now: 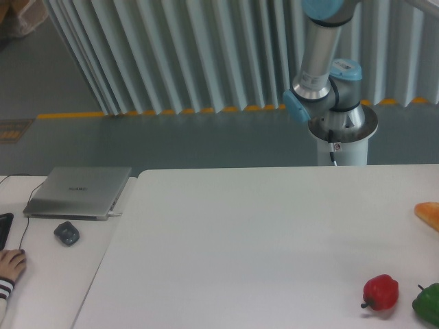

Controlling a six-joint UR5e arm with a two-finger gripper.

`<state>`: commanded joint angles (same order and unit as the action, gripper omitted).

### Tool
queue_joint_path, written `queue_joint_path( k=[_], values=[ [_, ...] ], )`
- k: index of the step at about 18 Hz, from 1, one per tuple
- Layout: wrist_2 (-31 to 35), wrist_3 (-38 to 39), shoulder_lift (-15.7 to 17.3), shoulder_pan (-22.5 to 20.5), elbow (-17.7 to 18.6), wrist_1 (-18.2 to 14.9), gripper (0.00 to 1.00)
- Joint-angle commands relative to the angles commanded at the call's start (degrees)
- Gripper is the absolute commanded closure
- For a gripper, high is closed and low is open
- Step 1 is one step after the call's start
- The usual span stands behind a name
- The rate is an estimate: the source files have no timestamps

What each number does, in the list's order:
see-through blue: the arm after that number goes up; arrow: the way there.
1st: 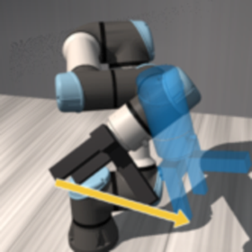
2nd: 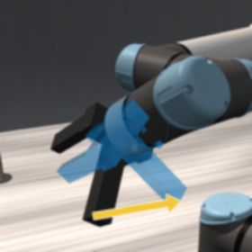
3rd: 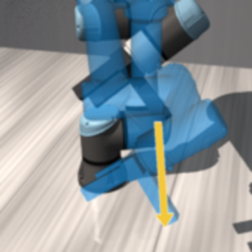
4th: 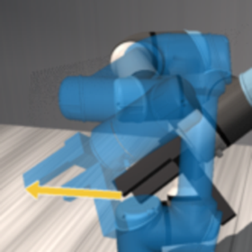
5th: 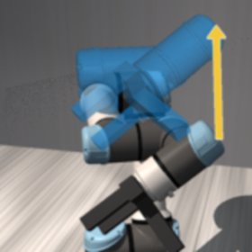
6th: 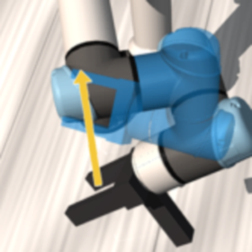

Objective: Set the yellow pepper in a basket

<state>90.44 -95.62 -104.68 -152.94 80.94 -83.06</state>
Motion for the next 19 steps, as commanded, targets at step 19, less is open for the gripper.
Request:
queue_joint_path(
  k=[19],
  values=[
    [-0.1,0.4,-2.1,3.5,0.1,1.3,0.00]
  ],
)
